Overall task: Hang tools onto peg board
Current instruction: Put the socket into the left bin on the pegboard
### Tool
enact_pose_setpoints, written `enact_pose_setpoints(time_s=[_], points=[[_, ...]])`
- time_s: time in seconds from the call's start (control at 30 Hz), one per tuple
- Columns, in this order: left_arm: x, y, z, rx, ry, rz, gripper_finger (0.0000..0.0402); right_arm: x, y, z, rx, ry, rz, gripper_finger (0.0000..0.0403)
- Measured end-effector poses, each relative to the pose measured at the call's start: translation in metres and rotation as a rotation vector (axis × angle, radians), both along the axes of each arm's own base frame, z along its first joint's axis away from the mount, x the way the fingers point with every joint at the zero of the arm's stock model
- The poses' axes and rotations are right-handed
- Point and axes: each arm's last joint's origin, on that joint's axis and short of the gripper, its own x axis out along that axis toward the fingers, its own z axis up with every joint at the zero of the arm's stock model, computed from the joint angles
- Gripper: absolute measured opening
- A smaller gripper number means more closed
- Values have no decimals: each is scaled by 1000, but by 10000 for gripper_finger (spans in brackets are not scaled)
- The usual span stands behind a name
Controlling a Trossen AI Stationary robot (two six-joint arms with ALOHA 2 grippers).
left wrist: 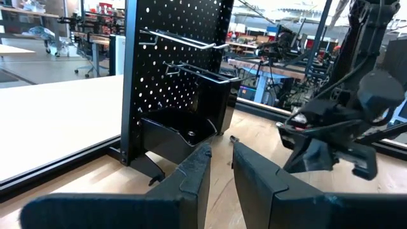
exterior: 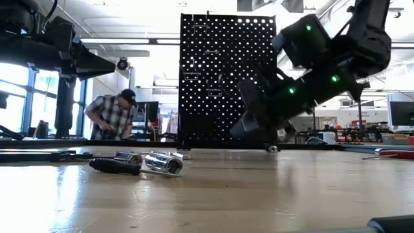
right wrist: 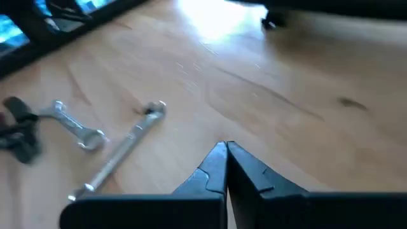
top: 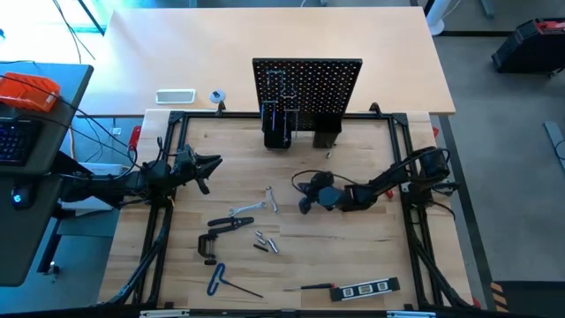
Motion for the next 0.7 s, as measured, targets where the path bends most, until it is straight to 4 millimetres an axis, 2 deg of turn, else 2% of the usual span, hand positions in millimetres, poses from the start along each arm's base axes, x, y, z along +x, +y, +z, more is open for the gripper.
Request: enact_pose_setpoints(time_s=[0.17, 0.33, 0.5, 0.7], points=[[0, 0, 0, 0, 0, 0, 60, 27, 2, 25, -134, -5, 74, 0], [0, 0, 0, -1, -1, 0, 60, 53, -7, 49, -295, 100, 90, 0], [0, 0, 0, -1, -1, 0, 60, 68, -33, 68, -409, 163, 43, 0], [0, 0, 0, -1, 0, 0, 60, 73, -68, 79, -425, 166, 13, 0]])
